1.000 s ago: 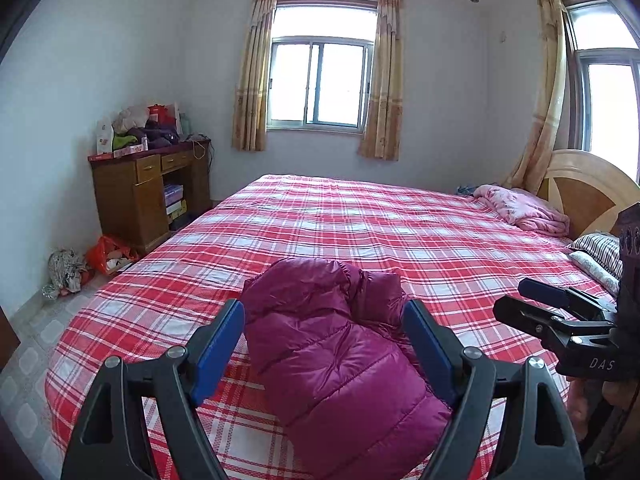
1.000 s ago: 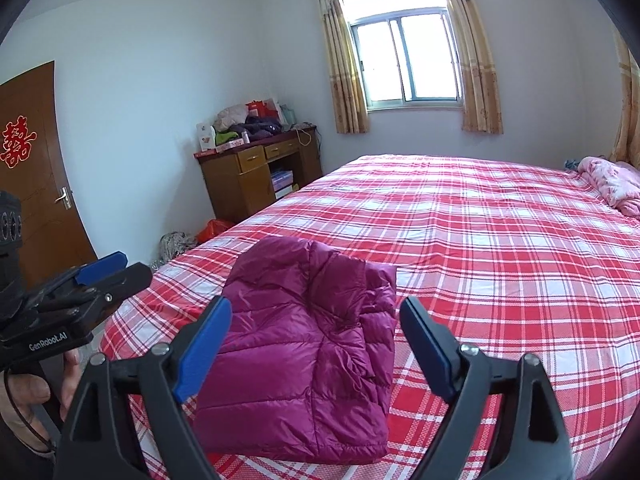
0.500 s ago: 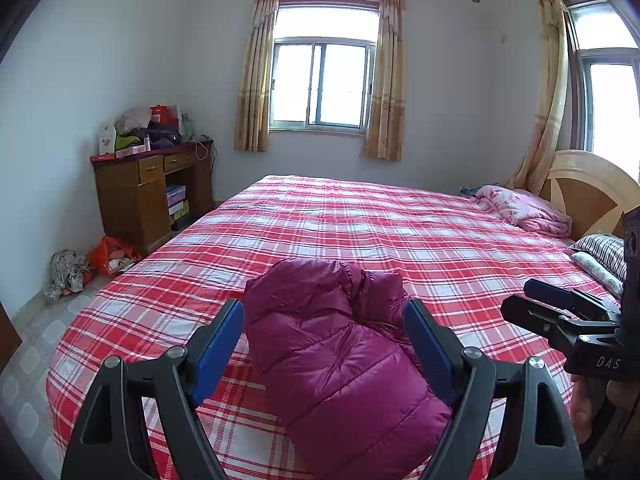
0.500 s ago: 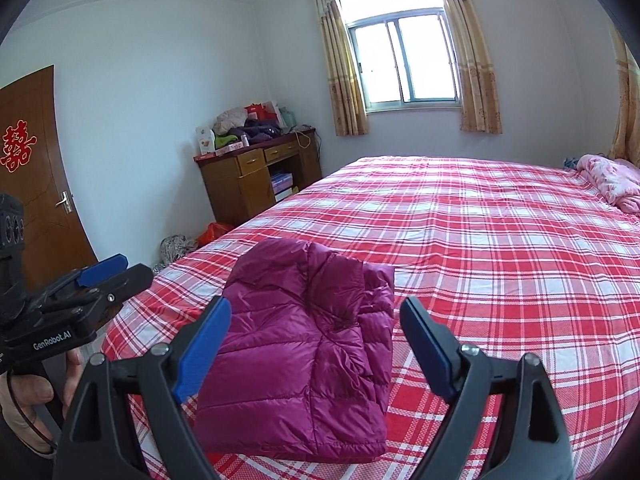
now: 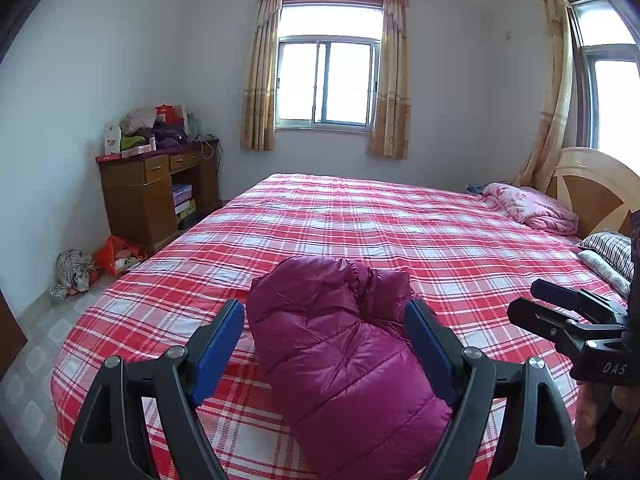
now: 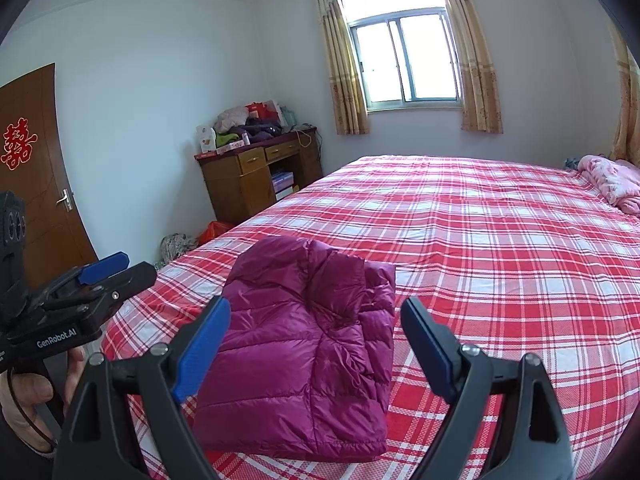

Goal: Fold large clothes

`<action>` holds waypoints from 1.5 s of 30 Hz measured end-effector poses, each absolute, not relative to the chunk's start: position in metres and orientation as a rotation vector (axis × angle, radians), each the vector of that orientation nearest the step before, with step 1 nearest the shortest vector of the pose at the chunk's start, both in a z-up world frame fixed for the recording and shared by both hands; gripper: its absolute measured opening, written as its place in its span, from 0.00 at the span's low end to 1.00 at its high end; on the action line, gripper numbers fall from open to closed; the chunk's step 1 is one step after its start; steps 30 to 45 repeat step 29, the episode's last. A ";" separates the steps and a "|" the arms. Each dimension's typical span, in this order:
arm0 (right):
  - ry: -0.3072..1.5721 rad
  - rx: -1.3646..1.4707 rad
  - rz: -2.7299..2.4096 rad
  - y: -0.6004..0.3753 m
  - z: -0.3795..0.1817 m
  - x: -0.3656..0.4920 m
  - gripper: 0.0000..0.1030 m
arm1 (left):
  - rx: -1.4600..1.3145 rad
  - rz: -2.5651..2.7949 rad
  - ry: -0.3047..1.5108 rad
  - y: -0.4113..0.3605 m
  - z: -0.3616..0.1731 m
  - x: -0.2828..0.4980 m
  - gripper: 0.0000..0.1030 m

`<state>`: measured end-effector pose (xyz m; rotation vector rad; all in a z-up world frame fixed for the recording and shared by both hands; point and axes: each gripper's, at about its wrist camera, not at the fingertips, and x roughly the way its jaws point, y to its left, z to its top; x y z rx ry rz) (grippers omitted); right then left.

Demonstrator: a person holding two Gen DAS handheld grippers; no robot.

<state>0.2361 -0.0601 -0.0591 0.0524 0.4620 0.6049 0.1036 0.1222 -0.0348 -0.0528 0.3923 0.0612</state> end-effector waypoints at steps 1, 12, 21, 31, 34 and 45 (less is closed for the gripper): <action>0.461 0.053 0.605 -0.060 -0.059 0.236 0.87 | -0.053 0.071 0.391 0.122 -0.034 0.104 0.80; 0.440 0.059 0.602 -0.061 -0.056 0.234 0.90 | -0.059 0.092 0.391 0.125 -0.036 0.105 0.80; 0.444 0.050 0.606 -0.059 -0.060 0.234 0.90 | -0.080 0.088 0.439 0.125 -0.043 0.112 0.85; 0.454 0.061 0.602 -0.061 -0.064 0.235 0.90 | -0.042 0.085 0.415 0.117 -0.047 0.108 0.95; 0.454 0.061 0.602 -0.061 -0.064 0.235 0.90 | -0.042 0.085 0.415 0.117 -0.047 0.108 0.95; 0.454 0.061 0.602 -0.061 -0.064 0.235 0.90 | -0.042 0.085 0.415 0.117 -0.047 0.108 0.95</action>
